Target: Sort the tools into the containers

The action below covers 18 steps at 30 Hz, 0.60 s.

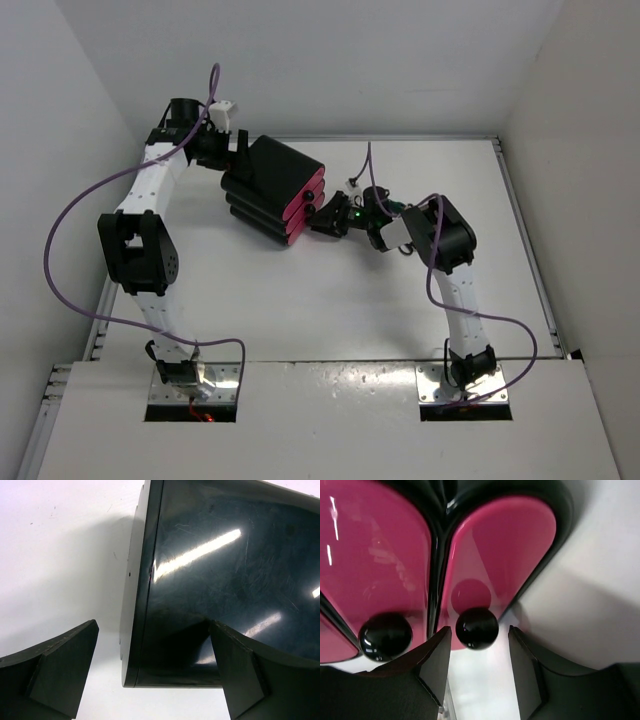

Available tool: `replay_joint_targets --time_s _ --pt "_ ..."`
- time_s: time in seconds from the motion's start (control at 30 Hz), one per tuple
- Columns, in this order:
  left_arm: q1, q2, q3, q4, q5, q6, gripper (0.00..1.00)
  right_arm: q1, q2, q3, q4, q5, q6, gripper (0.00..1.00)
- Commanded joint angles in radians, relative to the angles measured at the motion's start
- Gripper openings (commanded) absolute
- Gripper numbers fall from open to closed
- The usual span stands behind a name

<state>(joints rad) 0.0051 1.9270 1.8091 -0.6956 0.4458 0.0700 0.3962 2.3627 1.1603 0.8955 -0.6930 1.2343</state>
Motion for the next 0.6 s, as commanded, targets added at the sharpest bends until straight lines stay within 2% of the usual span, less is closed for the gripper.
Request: replay_joint_targets --time_s 0.0,0.17,0.4,0.43,0.57 --pt "-0.01 0.029 -0.034 -0.033 -0.032 0.021 1.0 0.0 0.026 0.052 0.092 -0.008 0.04 0.5" --pt "-0.01 0.038 -0.056 -0.033 -0.041 0.03 1.0 0.0 0.035 0.075 0.092 -0.008 0.04 0.44" --pt "-0.01 0.038 -0.077 -0.015 -0.05 0.03 1.0 -0.019 0.044 0.052 0.141 -0.031 0.04 0.2" --pt "-0.01 0.038 -0.086 -0.015 -0.05 0.03 1.0 -0.019 0.032 0.042 0.151 -0.045 0.031 0.13" --pt "-0.01 0.047 -0.086 -0.004 -0.05 0.01 1.0 -0.039 -0.011 -0.027 0.169 -0.077 0.002 0.08"
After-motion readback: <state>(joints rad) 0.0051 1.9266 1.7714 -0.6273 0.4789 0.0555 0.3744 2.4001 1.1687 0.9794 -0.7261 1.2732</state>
